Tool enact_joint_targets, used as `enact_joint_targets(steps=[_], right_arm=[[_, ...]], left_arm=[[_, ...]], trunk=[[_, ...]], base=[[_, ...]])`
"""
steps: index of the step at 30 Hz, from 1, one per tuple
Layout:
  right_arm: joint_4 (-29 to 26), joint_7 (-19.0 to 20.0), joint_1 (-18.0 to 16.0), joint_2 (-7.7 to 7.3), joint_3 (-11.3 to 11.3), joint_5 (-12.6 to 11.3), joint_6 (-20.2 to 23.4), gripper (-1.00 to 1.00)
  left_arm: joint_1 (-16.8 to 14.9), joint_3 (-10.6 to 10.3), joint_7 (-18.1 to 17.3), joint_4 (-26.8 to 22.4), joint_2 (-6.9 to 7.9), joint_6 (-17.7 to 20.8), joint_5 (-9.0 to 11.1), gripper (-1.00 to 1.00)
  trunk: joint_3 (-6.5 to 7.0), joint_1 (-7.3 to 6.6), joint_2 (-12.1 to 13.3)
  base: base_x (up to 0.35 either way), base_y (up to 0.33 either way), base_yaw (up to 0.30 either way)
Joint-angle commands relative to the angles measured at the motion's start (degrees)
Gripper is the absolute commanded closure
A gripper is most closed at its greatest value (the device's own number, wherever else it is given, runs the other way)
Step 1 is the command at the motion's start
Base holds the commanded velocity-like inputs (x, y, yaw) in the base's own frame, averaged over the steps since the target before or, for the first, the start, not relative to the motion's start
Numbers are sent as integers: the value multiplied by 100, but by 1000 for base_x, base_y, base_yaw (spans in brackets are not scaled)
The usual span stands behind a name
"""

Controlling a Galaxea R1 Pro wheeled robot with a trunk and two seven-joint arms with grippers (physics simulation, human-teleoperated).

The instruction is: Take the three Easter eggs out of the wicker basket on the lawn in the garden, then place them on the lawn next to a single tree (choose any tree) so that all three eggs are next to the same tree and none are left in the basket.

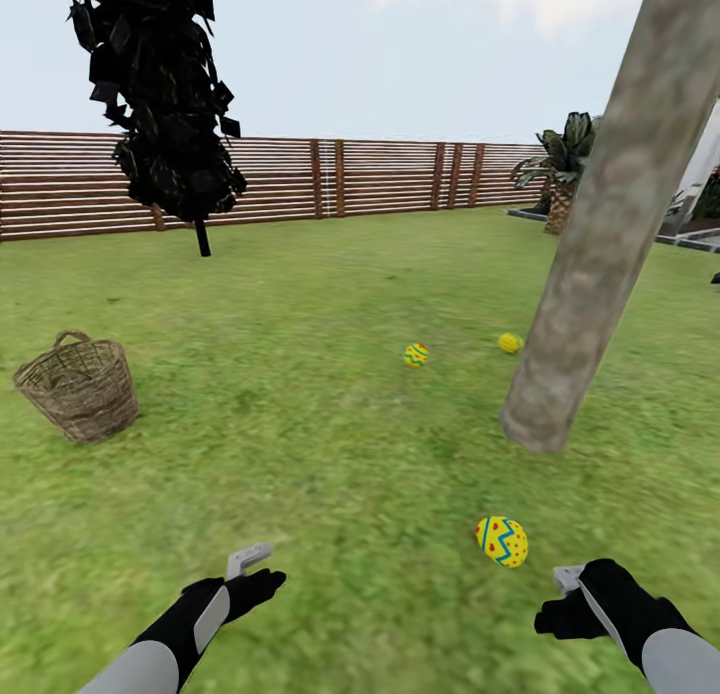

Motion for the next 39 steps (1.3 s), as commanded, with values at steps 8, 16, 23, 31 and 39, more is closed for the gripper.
enact_joint_targets(steps=[8, 16, 23, 31, 39], right_arm=[[-12, 45, -1, -2, -5, 61, 25, -100], [-5, 45, -1, -9, -12, 61, 25, -100], [-3, 39, 0, -8, -12, 61, 25, -100], [-3, 39, -1, -8, -12, 61, 25, -100], [2, 37, -1, -10, -12, 61, 25, -100]], left_arm=[[0, 24, -9, -9, -6, 63, 49, -100], [0, 20, -18, -9, -3, 81, 41, -100], [1, 19, -18, -9, -5, 87, 41, -100], [4, 14, -26, -9, -25, 83, 32, -100], [2, 23, -110, -9, -20, 69, 40, -100]], trunk=[[139, -177, 320], [282, -353, 641], [408, -507, 922], [552, -683, 1243], [695, -858, 1563]], base=[[-1, 345, 0], [0, 348, 0], [-48, 348, 0], [-13, 234, 0], [39, 185, 0]])
